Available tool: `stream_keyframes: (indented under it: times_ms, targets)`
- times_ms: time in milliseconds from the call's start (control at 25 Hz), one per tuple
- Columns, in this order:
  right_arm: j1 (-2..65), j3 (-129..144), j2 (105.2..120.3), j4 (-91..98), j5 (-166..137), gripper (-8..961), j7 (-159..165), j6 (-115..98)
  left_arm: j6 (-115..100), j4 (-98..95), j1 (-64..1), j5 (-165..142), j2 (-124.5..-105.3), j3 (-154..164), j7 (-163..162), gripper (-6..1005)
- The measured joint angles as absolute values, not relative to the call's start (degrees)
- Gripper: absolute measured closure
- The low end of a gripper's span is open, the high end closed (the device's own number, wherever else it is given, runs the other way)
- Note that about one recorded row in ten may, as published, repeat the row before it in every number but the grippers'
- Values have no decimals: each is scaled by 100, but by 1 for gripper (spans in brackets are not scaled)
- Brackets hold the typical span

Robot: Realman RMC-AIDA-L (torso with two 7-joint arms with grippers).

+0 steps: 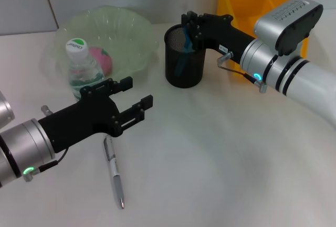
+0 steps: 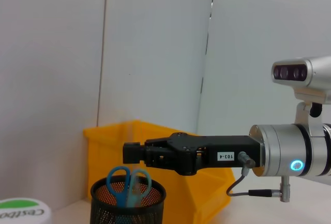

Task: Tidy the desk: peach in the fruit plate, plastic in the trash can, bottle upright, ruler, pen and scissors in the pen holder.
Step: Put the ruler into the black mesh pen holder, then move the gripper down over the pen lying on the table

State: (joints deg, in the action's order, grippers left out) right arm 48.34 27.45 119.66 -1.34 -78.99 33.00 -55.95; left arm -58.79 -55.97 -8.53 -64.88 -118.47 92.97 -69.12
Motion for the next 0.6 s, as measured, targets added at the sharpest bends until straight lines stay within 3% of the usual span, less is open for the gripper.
stream_keyframes:
  times_ms: [280, 600]
  targets:
    - [4830, 2775, 11961, -123, -7902, 791, 3313, -5590, -5880, -5601, -896, -6495, -11848, 9283, -6904, 385]
    - [4541, 2777, 11941, 114, -7900, 360, 3962, -6048, -5873, -5583, -915, -6496, -11847, 9282, -6899, 385]
